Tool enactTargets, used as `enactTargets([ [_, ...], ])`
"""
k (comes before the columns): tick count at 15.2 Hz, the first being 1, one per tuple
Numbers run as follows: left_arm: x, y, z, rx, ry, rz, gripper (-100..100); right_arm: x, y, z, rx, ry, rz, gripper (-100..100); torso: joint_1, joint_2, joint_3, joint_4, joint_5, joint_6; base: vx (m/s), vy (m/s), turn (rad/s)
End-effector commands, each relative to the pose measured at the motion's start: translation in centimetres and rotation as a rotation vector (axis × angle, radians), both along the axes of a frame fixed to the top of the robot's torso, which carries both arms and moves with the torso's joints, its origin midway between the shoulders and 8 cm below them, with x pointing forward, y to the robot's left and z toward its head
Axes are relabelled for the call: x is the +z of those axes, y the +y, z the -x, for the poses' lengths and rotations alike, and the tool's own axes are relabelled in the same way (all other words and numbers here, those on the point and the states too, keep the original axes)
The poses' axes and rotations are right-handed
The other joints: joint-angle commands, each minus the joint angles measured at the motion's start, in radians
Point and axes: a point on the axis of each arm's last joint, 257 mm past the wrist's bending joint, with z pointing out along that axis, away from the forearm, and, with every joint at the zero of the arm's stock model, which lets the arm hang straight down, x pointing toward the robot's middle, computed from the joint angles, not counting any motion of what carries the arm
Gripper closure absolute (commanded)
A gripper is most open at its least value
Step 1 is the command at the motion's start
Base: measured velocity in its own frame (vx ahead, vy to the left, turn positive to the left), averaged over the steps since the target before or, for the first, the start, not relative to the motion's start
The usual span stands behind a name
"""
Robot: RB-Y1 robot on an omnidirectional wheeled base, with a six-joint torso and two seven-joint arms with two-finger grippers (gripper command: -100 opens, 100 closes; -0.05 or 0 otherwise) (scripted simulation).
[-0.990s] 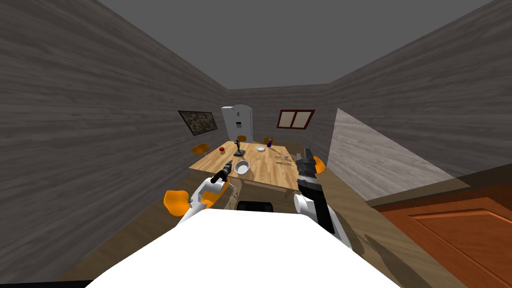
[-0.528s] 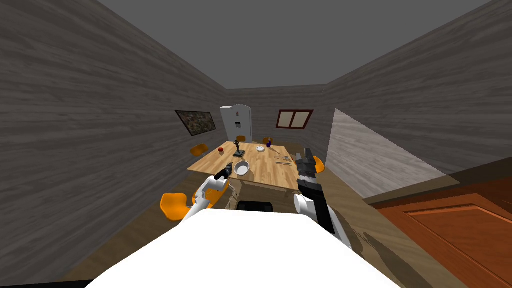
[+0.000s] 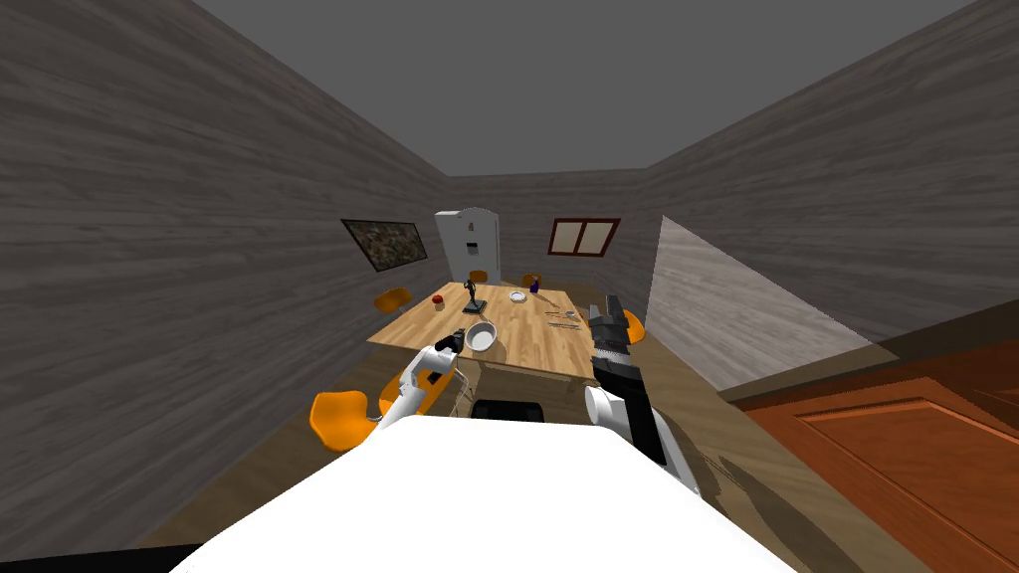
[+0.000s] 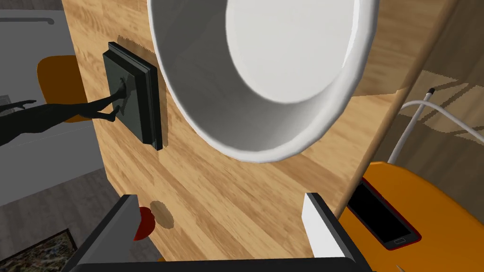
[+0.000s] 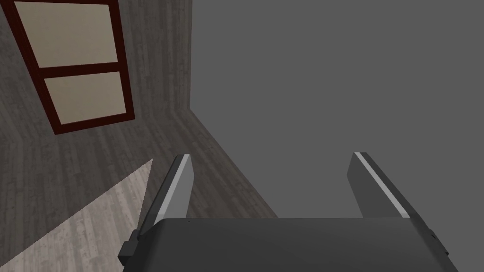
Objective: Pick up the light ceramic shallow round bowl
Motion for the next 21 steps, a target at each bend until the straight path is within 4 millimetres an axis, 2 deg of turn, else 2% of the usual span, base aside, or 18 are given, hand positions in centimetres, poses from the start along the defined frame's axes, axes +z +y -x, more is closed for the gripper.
enactTargets([
  [1, -1.0, -0.2, 0.5, 0.016, 0.048, 0.010, -100, 0.0, 0.0, 0.0, 0.000, 0.000, 0.000, 0, 0.000, 0.000, 0.000, 0.000, 0.000, 0.000, 0.017, 0.021, -0.036],
  [6, -2.9, -1.2, 1.4, 0.045, 0.141, 0.042, -100, 0.0, 0.0, 0.0, 0.000, 0.000, 0.000, 0, 0.000, 0.000, 0.000, 0.000, 0.000, 0.000, 0.016, 0.019, -0.034],
  [9, -4.1, -2.7, 2.0, 0.064, 0.209, 0.076, -100, 0.0, 0.0, 0.0, 0.000, 0.000, 0.000, 0, 0.000, 0.000, 0.000, 0.000, 0.000, 0.000, 0.021, 0.022, -0.038],
  [10, -4.3, -2.6, 2.4, 0.068, 0.224, 0.075, -100, 0.0, 0.0, 0.0, 0.000, 0.000, 0.000, 0, 0.000, 0.000, 0.000, 0.000, 0.000, 0.000, 0.022, 0.021, -0.035],
  [11, -4.8, -3.5, 2.6, 0.075, 0.254, 0.093, -100, 0.0, 0.0, 0.0, 0.000, 0.000, 0.000, 0, 0.000, 0.000, 0.000, 0.000, 0.000, 0.000, 0.018, 0.020, -0.039],
  [12, -4.9, -3.4, 2.8, 0.077, 0.262, 0.092, -100, 0.0, 0.0, 0.0, 0.000, 0.000, 0.000, 0, 0.000, 0.000, 0.000, 0.000, 0.000, 0.000, 0.016, 0.021, -0.033],
  [13, -5.4, -4.3, 3.2, 0.083, 0.295, 0.110, -100, 0.0, 0.0, 0.0, 0.000, 0.000, 0.000, 0, 0.000, 0.000, 0.000, 0.000, 0.000, 0.000, 0.019, 0.021, -0.034],
  [14, -5.4, -4.3, 3.3, 0.084, 0.297, 0.109, -100, 0.0, 0.0, 0.0, 0.000, 0.000, 0.000, 0, 0.000, 0.000, 0.000, 0.000, 0.000, 0.000, 0.017, 0.019, -0.027],
  [17, -6.2, -6.4, 4.1, 0.092, 0.358, 0.146, -100, 0.0, 0.0, 0.0, 0.000, 0.000, 0.000, 0, -0.001, 0.000, 0.000, 0.000, 0.000, 0.000, 0.012, 0.017, -0.027],
  [18, -6.2, -6.4, 4.1, 0.092, 0.358, 0.146, -100, 0.0, 0.0, 0.0, 0.000, 0.000, 0.000, 0, -0.001, 0.000, 0.000, 0.000, 0.000, 0.000, 0.011, 0.015, -0.024],
  [21, -6.8, -9.9, 5.0, 0.090, 0.420, 0.206, -100, 0.0, 0.0, 0.0, 0.000, 0.000, 0.000, 0, -0.001, 0.000, 0.000, 0.000, 0.000, 0.000, 0.013, 0.017, -0.027],
])
